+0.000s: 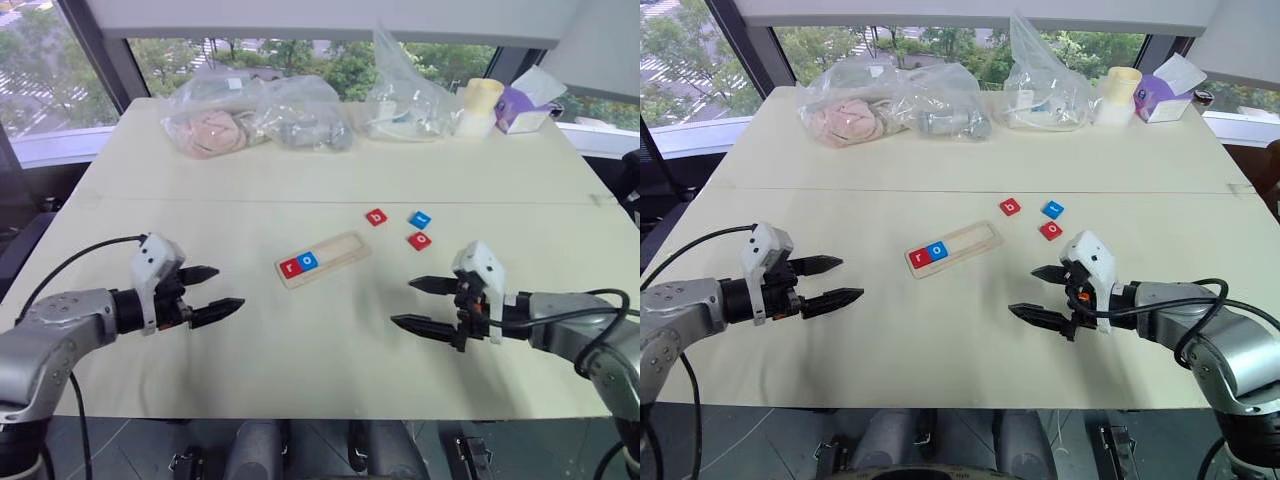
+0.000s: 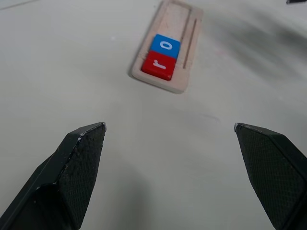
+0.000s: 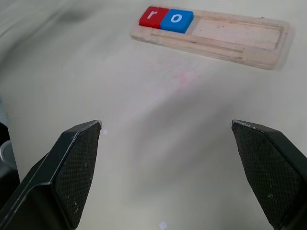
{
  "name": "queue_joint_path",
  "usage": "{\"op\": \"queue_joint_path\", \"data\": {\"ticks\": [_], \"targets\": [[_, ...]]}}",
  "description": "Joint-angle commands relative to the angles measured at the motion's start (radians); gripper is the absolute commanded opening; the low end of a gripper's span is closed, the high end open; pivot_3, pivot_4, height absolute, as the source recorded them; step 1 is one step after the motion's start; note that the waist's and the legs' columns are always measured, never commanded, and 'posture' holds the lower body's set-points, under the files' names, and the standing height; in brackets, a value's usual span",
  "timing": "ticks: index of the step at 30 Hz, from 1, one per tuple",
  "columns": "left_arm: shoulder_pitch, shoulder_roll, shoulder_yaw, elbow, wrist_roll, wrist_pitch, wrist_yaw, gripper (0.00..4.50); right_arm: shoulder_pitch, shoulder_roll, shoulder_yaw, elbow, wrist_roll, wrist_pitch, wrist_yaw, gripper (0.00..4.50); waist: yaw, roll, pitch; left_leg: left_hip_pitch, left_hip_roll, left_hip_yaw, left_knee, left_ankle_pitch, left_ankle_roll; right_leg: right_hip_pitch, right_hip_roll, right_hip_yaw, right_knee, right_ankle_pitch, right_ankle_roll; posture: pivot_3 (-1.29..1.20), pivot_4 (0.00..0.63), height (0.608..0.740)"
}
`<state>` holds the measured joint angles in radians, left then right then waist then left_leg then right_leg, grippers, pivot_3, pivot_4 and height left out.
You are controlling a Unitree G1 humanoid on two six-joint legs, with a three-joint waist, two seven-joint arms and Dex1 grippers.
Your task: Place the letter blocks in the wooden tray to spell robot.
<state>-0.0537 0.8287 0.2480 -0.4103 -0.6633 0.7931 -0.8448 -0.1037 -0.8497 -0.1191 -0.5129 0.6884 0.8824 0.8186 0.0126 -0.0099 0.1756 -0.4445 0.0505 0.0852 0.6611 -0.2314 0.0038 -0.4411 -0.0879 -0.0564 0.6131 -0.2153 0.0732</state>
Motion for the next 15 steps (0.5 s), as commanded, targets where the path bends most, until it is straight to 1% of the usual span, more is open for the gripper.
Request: {"op": "queue_joint_path", "data": {"ticks": [1, 5, 11, 15], "targets": [[-0.015, 0.004, 0.014, -0.020, 0.004, -0.035, -0.002, 4.50, -0.013, 0.003, -0.002, -0.008, -0.006, -0.023, -0.003, 4.43, 0.000, 0.000, 0.000, 0.000, 0.000, 0.000, 0.000, 0.000, 0.000, 0.000, 0.000, 0.000, 0.000, 0.000, 0.000, 0.00, 0.150, 0.739], [-0.043, -0.001, 0.005, 0.000, 0.031, -0.050, 0.024, 4.50, -0.011, 0.008, -0.002, -0.011, -0.007, -0.024, -0.008, 4.43, 0.001, 0.000, 0.000, 0.000, 0.000, 0.000, 0.000, 0.001, 0.001, 0.000, 0.000, 0.000, 0.000, 0.000, 0.000, 0.00, 0.150, 0.739], [-0.039, 0.015, -0.001, 0.000, 0.027, -0.040, 0.003, 4.50, -0.014, 0.012, 0.002, -0.013, -0.008, -0.027, -0.015, 4.43, -0.001, 0.000, 0.000, 0.000, 0.000, 0.000, 0.000, 0.001, 0.002, 0.001, 0.000, 0.000, 0.000, 0.000, 0.000, 0.00, 0.150, 0.739], [-0.039, 0.025, -0.026, 0.009, 0.075, -0.073, 0.001, 4.50, -0.019, 0.018, 0.013, -0.011, -0.012, -0.034, -0.023, 4.43, 0.000, 0.000, 0.000, 0.000, 0.000, 0.000, 0.000, 0.001, 0.002, 0.001, 0.000, 0.000, 0.000, 0.000, 0.000, 0.00, 0.150, 0.739]]}}
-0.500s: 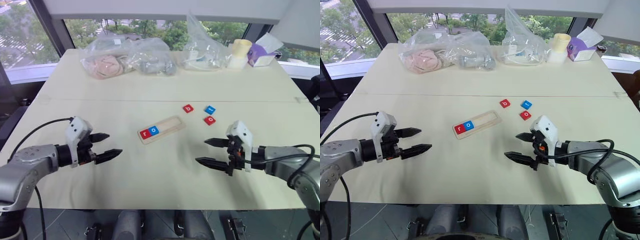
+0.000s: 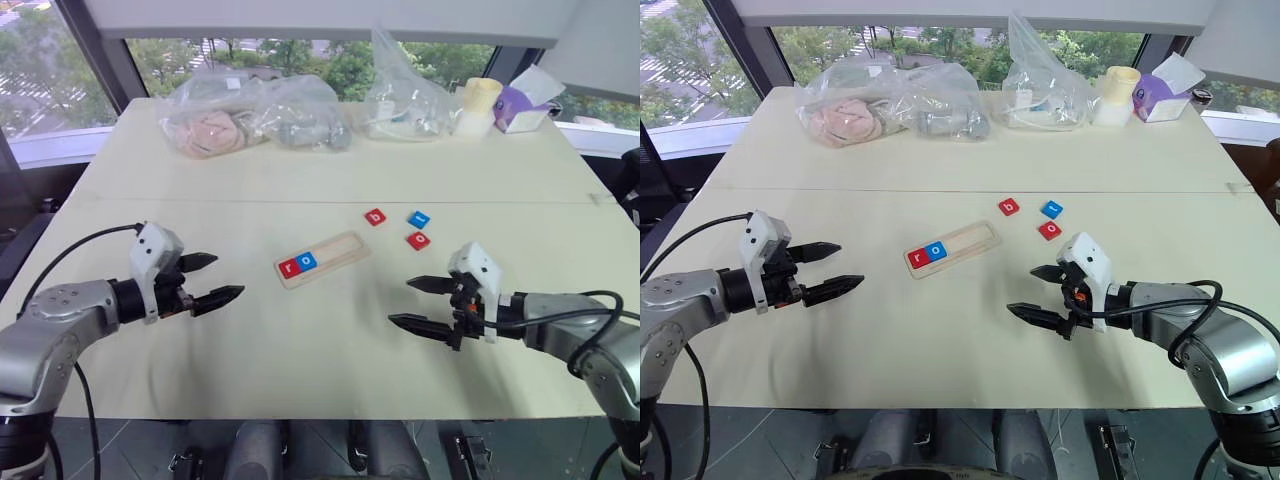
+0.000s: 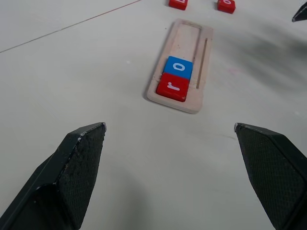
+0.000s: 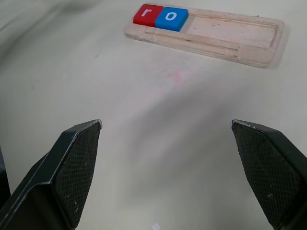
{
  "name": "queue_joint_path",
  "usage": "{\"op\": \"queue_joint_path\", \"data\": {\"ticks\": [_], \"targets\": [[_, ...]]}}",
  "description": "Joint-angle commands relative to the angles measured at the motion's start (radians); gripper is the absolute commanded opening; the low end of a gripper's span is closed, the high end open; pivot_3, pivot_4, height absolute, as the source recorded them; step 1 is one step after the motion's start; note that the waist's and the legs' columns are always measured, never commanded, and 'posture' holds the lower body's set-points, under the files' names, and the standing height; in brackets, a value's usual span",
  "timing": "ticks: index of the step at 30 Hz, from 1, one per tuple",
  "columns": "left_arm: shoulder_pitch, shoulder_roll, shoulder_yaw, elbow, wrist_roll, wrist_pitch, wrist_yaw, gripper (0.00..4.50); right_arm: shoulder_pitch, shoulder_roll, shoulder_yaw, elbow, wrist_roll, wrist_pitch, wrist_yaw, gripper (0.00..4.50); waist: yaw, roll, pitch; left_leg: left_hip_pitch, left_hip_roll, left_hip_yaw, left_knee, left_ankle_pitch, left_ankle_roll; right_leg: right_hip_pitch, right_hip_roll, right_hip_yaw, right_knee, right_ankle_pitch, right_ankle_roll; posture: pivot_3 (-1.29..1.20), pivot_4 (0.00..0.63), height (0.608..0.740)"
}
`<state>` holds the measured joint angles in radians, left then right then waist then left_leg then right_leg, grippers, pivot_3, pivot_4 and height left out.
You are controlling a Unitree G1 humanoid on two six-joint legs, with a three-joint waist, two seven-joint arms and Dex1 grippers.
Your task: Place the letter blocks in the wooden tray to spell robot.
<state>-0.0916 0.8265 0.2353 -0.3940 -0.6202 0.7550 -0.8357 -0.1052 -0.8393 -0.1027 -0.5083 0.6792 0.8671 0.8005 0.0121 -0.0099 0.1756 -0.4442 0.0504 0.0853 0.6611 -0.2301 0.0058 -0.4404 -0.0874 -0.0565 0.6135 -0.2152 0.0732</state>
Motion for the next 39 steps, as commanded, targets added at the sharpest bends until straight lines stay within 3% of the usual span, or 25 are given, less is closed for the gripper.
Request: {"op": "queue_joint_path", "data": {"ticks": [1, 7, 13, 18, 28, 37, 39], "targets": [[-0.002, 0.035, -0.021, -0.001, 0.047, -0.044, -0.014, 4.50, -0.020, 0.011, 0.001, -0.015, -0.005, -0.020, -0.008, 4.43, 0.000, 0.000, 0.000, 0.000, 0.000, 0.000, 0.000, 0.000, 0.000, 0.000, 0.000, 0.000, 0.000, 0.000, 0.000, 0.00, 0.150, 0.739], [-0.052, 0.051, -0.062, 0.036, 0.057, -0.085, -0.079, 4.50, -0.047, 0.017, 0.011, -0.019, 0.003, -0.003, -0.011, 4.43, 0.002, 0.000, 0.000, 0.000, 0.000, 0.000, 0.000, 0.000, 0.000, -0.001, 0.000, 0.000, 0.000, 0.000, 0.000, 0.00, 0.150, 0.739], [-0.185, -0.076, -0.284, 0.188, 0.219, -0.241, -0.089, 4.50, -0.059, 0.033, 0.024, -0.060, 0.020, 0.027, -0.039, 4.43, 0.002, 0.000, 0.000, 0.000, -0.001, 0.000, 0.001, 0.000, 0.000, 0.002, -0.001, 0.000, 0.000, 0.000, 0.000, 0.00, 0.150, 0.739], [-0.238, -0.131, -0.391, 0.309, 0.351, -0.384, -0.091, 4.50, -0.032, 0.052, -0.002, -0.117, 0.050, 0.053, -0.089, 4.43, 0.001, 0.000, 0.000, 0.000, -0.002, 0.000, 0.001, 0.000, 0.001, 0.001, 0.001, 0.000, 0.001, 0.000, 0.000, 0.00, 0.150, 0.739], [-0.312, -0.265, -0.463, 0.522, 0.464, -0.526, -0.082, 4.50, 0.006, 0.081, 0.001, -0.150, 0.052, 0.053, -0.157, 4.43, 0.003, 0.000, -0.001, 0.000, -0.001, 0.000, 0.003, 0.001, 0.001, 0.002, 0.000, 0.000, 0.002, 0.000, 0.000, 0.00, 0.150, 0.739], [-0.340, -0.375, -0.489, 0.660, 0.504, -0.552, -0.057, 4.50, 0.002, 0.082, 0.011, -0.143, 0.052, 0.049, -0.167, 4.43, 0.019, 0.001, -0.002, 0.003, -0.001, -0.002, 0.005, 0.001, 0.001, 0.007, -0.001, -0.001, 0.002, 0.000, 0.000, 0.00, 0.150, 0.739], [-0.334, -0.383, -0.496, 0.663, 0.514, -0.552, -0.057, 3.96, 0.000, 0.080, 0.012, -0.142, 0.052, 0.049, -0.166, 4.50, 0.027, 0.001, -0.003, 0.003, -0.001, -0.002, 0.005, 0.001, 0.001, 0.007, -0.001, -0.001, 0.002, 0.000, 0.001, 0.00, 0.150, 0.739]]}}
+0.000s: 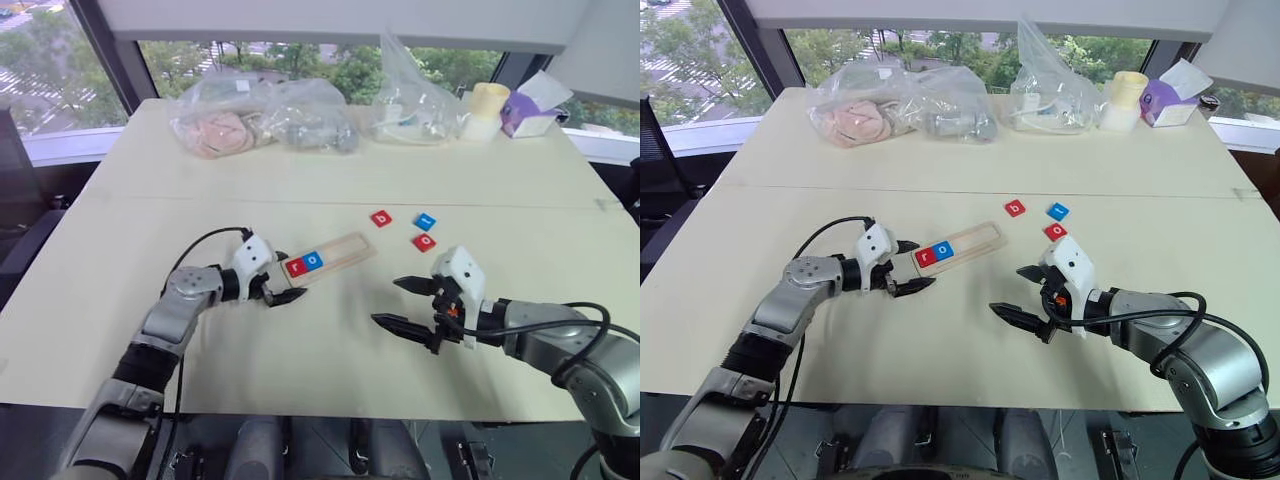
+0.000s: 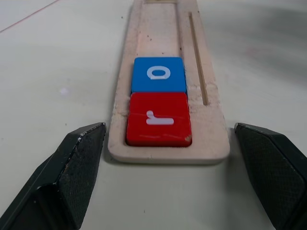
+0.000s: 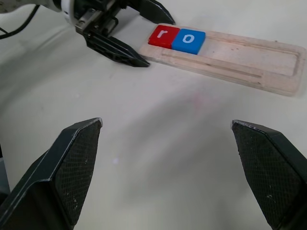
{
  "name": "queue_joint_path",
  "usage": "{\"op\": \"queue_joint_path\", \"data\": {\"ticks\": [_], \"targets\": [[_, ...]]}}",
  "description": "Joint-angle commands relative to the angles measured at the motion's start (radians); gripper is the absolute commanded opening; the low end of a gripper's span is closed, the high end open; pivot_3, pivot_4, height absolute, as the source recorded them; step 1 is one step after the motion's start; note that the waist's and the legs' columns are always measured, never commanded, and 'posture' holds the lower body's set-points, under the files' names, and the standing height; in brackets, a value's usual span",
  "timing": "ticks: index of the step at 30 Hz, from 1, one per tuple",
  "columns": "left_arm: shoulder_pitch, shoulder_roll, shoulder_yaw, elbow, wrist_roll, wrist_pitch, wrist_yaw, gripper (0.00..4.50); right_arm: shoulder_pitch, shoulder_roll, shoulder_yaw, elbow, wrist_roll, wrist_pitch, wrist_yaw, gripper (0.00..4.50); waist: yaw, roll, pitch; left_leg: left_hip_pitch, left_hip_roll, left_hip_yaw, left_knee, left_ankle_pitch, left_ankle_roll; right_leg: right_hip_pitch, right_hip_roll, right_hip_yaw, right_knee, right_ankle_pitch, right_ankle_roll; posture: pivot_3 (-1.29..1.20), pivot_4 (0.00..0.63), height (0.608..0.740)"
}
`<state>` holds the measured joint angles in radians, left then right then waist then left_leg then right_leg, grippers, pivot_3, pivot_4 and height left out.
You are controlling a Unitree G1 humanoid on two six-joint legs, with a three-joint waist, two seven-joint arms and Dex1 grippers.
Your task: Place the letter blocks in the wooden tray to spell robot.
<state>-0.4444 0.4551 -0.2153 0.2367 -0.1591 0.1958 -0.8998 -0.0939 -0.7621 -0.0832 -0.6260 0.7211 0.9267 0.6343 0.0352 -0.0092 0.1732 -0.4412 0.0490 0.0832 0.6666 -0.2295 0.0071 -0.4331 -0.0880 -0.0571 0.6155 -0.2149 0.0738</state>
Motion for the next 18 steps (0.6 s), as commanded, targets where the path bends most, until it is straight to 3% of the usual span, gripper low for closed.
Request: {"op": "queue_joint_path", "data": {"ticks": [1, 3, 11, 15, 18], "targets": [[0.022, -0.013, -0.046, 0.032, 0.053, 0.008, 0.005, 3.71, -0.012, 0.002, -0.009, -0.024, 0.011, -0.010, 0.001, 4.50, 0.006, 0.000, 0.000, 0.000, 0.000, 0.000, 0.000, 0.000, 0.000, 0.000, 0.000, 0.000, 0.000, 0.000, 0.000, 0.00, 0.150, 0.739], [0.027, -0.016, -0.043, 0.029, 0.052, 0.009, 0.004, 3.13, -0.013, -0.003, -0.015, -0.023, 0.012, -0.009, 0.004, 4.50, 0.006, 0.000, -0.001, 0.000, 0.000, 0.000, 0.000, 0.000, 0.000, 0.000, 0.000, 0.000, 0.000, 0.000, 0.000, 0.00, 0.150, 0.739], [0.014, 0.050, -0.078, -0.065, 0.061, 0.024, -0.107, 3.14, 0.047, -0.067, -0.076, -0.026, 0.031, 0.011, 0.043, 4.50, 0.002, 0.000, -0.001, 0.000, 0.000, -0.001, 0.000, 0.000, 0.000, 0.000, 0.000, -0.001, 0.000, 0.000, 0.000, 0.00, 0.150, 0.739], [-0.011, 0.161, -0.118, -0.151, 0.008, -0.014, -0.354, 3.14, 0.127, -0.121, -0.143, 0.004, 0.014, -0.009, 0.081, 4.50, 0.002, 0.000, -0.001, -0.001, 0.000, 0.000, -0.002, -0.001, 0.001, -0.002, 0.000, 0.000, -0.001, -0.001, 0.001, 0.00, 0.150, 0.739], [-0.047, 0.200, -0.149, -0.112, 0.037, -0.055, -0.432, 3.14, 0.141, -0.118, -0.154, 0.013, 0.005, -0.024, 0.074, 4.50, 0.003, 0.000, -0.001, -0.001, 0.000, 0.000, -0.003, -0.001, 0.001, -0.002, 0.001, -0.001, -0.001, -0.001, 0.001, 0.00, 0.150, 0.739]]}}
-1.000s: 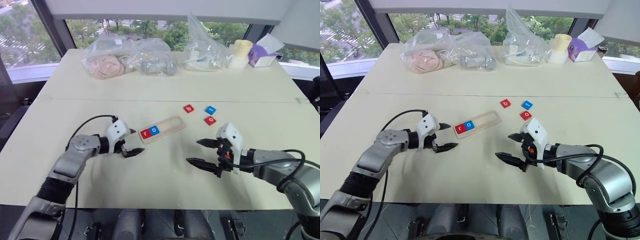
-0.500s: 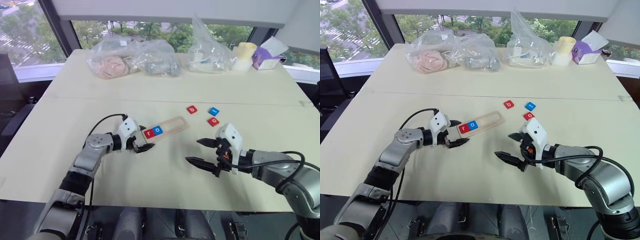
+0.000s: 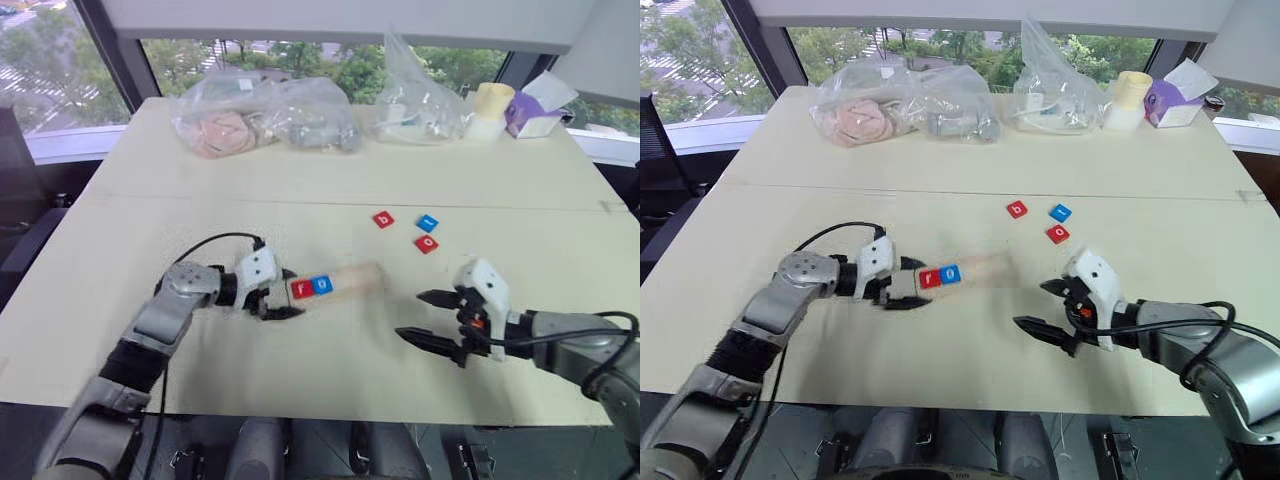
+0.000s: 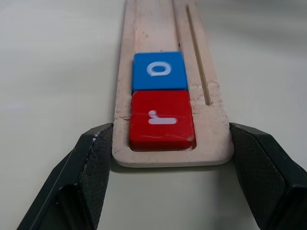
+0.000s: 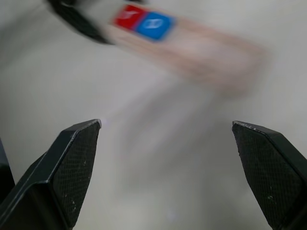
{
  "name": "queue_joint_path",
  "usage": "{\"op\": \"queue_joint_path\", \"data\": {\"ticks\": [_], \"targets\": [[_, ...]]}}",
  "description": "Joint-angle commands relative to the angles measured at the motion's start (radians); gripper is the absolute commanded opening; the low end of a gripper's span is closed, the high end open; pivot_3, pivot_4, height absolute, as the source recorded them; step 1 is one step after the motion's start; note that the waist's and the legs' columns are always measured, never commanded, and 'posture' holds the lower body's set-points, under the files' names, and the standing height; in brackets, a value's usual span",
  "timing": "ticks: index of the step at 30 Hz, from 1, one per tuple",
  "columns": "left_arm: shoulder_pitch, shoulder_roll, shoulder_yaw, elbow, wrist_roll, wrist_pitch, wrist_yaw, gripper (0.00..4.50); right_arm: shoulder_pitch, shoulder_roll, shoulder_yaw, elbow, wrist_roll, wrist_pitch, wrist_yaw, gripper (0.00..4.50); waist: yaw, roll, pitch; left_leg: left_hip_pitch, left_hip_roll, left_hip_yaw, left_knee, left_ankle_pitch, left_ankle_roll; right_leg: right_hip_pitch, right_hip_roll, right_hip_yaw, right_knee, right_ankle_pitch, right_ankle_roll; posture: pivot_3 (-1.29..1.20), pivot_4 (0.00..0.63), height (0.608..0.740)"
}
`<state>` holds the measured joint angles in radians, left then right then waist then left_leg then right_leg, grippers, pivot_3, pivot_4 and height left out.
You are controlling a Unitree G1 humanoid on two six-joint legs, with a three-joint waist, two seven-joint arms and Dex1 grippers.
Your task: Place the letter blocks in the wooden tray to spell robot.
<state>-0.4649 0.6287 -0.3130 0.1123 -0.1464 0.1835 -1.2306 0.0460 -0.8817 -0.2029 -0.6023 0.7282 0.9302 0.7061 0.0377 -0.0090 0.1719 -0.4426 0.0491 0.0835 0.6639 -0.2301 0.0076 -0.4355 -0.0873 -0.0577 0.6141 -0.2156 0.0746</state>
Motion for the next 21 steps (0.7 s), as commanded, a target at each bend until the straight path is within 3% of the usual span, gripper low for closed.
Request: {"op": "queue_joint_path", "data": {"ticks": [1, 15, 21], "targets": [[-0.042, 0.032, -0.061, 0.040, 0.039, -0.071, -0.121, 3.14, 0.002, 0.007, -0.036, -0.011, -0.001, -0.027, -0.002, 4.50, 0.000, 0.000, 0.000, 0.000, 0.000, 0.000, 0.000, 0.000, 0.000, 0.000, 0.000, 0.000, 0.000, 0.000, 0.000, 0.00, 0.150, 0.739], [-0.141, -0.076, -0.035, 0.282, 0.090, -0.190, -0.050, 3.14, 0.021, 0.081, -0.010, -0.074, 0.017, -0.008, -0.083, 4.50, 0.002, 0.000, 0.000, 0.001, 0.000, -0.001, 0.003, 0.000, 0.000, 0.003, -0.001, 0.000, 0.000, 0.000, 0.000, 0.00, 0.150, 0.739], [-0.207, -0.103, -0.046, 0.451, 0.137, -0.335, -0.040, 3.14, -0.006, 0.083, 0.010, -0.054, 0.012, -0.012, -0.082, 4.50, 0.002, 0.000, 0.000, 0.001, 0.000, -0.002, 0.003, 0.000, 0.000, 0.004, -0.001, 0.000, 0.000, 0.000, 0.000, 0.00, 0.150, 0.739]]}}
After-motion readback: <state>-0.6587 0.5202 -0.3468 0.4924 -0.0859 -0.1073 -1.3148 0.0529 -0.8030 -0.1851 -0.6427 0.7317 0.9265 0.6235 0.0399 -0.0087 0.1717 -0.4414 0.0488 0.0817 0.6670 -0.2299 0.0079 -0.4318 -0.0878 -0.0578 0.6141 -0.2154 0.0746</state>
